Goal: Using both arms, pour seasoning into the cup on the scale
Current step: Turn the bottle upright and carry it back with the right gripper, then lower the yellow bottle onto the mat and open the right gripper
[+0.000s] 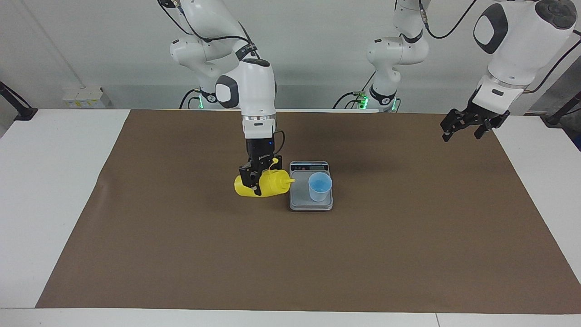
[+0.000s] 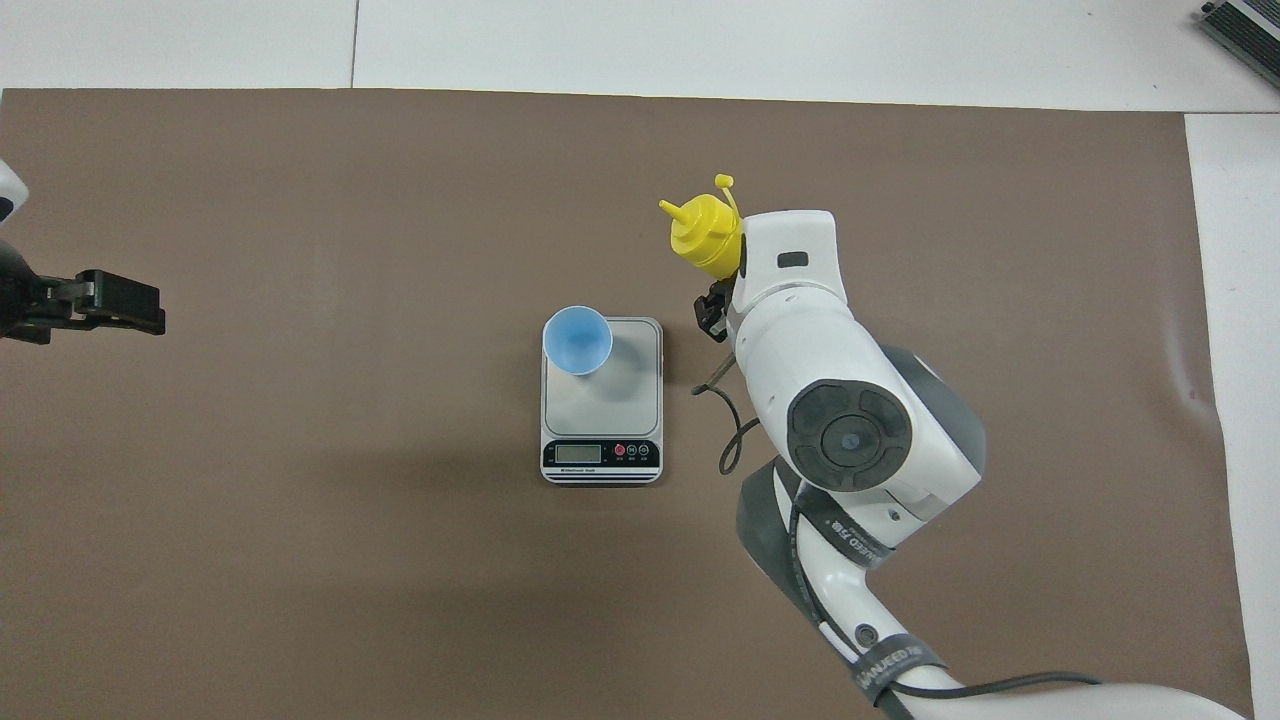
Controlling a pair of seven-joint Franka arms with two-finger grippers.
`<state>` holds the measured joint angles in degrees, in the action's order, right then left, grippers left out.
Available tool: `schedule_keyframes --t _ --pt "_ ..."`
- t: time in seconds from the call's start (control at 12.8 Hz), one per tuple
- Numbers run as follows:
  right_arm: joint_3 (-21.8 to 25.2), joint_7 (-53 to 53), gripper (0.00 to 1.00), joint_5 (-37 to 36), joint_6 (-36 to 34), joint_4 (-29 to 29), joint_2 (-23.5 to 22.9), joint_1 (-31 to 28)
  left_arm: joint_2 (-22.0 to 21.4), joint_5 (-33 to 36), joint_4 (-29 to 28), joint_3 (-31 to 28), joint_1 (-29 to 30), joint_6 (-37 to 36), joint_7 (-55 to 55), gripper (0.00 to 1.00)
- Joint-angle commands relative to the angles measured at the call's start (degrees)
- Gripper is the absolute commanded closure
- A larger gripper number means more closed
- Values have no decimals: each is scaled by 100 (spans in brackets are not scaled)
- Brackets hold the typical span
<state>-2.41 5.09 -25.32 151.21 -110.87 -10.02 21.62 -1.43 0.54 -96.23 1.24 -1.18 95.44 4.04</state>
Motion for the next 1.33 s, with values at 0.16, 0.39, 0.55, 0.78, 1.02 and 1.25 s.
schedule_keyframes --t 0.16,0.39,0.55,0.78,1.02,1.25 --pt "-49 1439 73 1518 22 -49 281 -413 -121 -63 -80 8 30 -34 44 0" --pt "-40 2265 73 2222 14 -84 360 -694 -121 -63 -80 8 30 -34 44 0" --pt "-40 2941 73 2862 5 -241 535 -886 -121 -63 -80 8 30 -34 44 0" --pt "-40 4110 73 3908 -22 -671 904 -1151 -121 -63 -80 8 30 -34 44 0" --pt "-23 5987 73 5576 -494 -813 1071 -1598 -121 -63 -80 8 30 -34 44 0" --pt "-22 7249 73 6791 -681 -1286 1335 -2091 -121 -63 -80 8 30 -34 44 0"
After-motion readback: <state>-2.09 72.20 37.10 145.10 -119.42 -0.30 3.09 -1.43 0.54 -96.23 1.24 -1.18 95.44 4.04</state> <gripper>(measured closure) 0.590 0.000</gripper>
